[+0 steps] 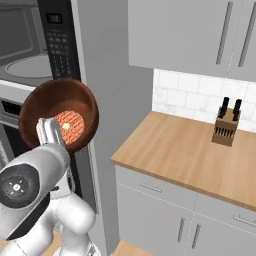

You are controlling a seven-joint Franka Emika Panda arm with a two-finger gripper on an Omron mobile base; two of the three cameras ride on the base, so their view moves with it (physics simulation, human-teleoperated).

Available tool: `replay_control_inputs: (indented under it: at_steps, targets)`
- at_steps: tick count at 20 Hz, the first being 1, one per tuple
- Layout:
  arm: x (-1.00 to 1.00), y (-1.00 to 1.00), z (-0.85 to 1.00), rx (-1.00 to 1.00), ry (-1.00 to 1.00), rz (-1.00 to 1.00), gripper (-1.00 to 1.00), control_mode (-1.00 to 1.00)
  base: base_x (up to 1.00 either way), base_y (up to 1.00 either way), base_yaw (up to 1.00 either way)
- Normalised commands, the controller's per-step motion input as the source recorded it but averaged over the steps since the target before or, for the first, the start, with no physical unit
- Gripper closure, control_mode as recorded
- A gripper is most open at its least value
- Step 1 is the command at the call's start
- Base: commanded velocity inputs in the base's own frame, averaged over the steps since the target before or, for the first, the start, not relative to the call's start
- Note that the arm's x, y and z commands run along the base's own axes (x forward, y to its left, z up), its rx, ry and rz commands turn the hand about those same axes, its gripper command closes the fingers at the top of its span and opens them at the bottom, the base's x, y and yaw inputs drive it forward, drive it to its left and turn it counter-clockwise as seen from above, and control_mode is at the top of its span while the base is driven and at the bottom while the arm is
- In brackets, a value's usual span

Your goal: Open the microwave, place the bowl with waffle inside the microwave, then close the microwave door and turn it on.

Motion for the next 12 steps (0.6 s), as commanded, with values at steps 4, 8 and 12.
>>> replay_control_inputs:
  at_steps: [4, 8, 12]
  targets:
    - [-0.01, 1.0, 0.71, -0.16, 0.26, 0.0, 1.0, -1.0, 0.0, 0.0, 0.0]
    - [0.0, 1.0, 0.65, -0.15, 0.2, 0.0, 1.0, -1.0, 0.0, 0.0, 0.0]
    - [0.06, 0.89, 0.17, -0.13, 0.11, -0.02, 1.0, -1.0, 0.0, 0.0, 0.0]
